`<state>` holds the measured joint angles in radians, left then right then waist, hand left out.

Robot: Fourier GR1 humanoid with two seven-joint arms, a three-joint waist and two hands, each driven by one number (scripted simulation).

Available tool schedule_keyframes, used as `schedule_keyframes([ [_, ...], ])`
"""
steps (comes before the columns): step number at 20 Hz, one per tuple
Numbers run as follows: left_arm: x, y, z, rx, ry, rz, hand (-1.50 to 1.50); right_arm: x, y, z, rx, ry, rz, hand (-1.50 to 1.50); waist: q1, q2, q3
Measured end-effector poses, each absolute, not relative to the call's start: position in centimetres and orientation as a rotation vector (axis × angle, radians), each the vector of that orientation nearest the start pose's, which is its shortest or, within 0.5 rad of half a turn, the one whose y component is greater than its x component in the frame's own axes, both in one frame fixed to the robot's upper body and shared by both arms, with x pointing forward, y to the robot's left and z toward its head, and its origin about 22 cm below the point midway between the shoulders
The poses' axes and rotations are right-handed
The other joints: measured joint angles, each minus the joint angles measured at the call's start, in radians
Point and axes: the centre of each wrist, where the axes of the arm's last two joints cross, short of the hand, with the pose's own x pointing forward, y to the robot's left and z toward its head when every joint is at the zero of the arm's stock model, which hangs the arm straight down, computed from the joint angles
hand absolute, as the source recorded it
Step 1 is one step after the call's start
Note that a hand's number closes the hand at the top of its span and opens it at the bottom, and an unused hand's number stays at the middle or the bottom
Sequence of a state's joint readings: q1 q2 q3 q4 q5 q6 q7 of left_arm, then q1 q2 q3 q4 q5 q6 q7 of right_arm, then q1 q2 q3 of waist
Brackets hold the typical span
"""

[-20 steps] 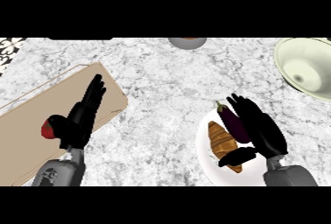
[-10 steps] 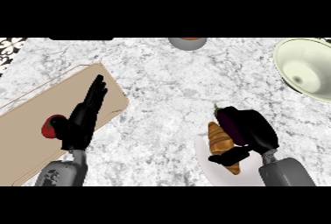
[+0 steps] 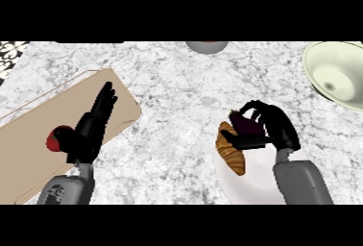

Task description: Pick the eggplant from the plate and place it in the bowl

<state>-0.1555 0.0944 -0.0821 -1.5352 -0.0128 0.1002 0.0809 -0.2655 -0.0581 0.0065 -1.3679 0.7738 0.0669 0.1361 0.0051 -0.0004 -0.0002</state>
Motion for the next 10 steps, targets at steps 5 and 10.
schedule_keyframes([
  [5,27.7,21.4,3.1,0.054,-1.597,-0.122,0.0,33.2,-19.9,4.0,-0.528,-1.467,0.459,1.5,0.008,0.002,0.001],
  [10,27.7,21.8,2.9,0.06,-1.587,-0.11,0.0,33.7,-18.5,7.8,-0.557,-1.646,0.349,1.5,0.0,0.0,0.0],
])
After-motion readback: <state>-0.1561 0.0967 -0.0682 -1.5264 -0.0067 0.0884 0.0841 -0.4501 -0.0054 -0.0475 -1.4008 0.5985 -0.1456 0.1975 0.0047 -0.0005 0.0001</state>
